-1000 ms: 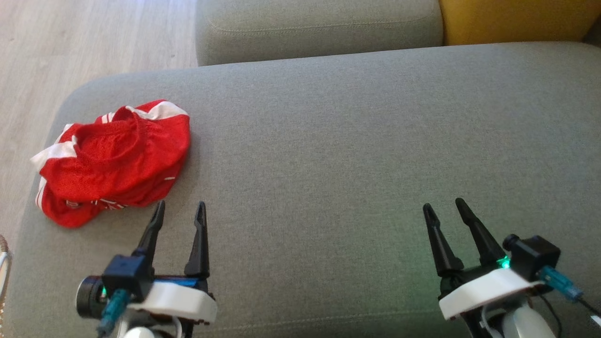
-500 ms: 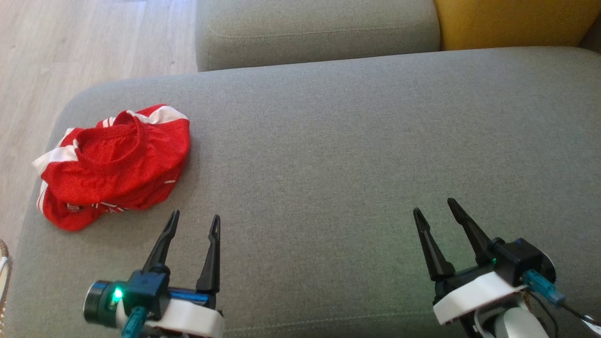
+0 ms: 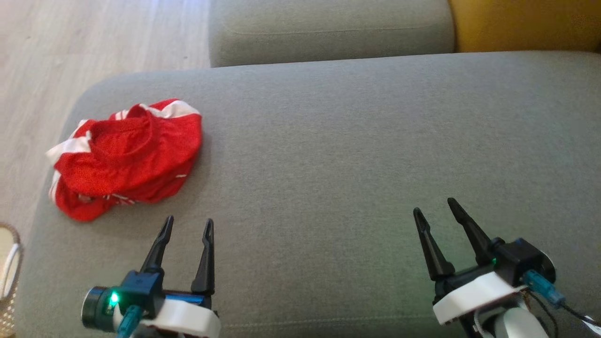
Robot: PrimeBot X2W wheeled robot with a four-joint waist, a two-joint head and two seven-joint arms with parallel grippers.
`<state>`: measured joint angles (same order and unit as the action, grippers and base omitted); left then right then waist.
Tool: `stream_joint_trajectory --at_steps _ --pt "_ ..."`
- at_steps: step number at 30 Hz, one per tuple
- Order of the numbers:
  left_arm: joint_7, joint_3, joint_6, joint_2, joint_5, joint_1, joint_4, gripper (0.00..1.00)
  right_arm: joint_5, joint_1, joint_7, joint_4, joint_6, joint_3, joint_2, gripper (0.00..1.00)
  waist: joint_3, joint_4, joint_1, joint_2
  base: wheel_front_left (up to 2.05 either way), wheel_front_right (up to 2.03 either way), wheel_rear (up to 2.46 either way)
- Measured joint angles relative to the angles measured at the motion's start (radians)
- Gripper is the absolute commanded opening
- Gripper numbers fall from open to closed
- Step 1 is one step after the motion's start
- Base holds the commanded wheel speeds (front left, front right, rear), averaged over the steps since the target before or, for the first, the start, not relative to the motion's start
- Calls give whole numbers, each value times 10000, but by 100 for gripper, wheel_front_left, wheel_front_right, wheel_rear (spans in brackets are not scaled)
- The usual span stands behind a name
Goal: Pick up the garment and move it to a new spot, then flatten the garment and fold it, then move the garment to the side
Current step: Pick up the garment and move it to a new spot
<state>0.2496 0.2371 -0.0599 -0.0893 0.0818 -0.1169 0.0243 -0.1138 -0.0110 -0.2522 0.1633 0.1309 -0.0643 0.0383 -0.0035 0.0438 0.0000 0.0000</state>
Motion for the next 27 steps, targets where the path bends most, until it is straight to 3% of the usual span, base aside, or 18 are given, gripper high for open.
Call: stream_joint_trajectory --at_steps 19,27 --pt "0 -418 257 263 -12 1 134 100 94 -30 -2 -123 0 -56 4 100 284 1859 0 0 0 0 0" --pt "-2 -571 313 295 -130 175 276 100 221 12 -2 -140 0 -84 4 100 779 2105 0 0 0 0 0"
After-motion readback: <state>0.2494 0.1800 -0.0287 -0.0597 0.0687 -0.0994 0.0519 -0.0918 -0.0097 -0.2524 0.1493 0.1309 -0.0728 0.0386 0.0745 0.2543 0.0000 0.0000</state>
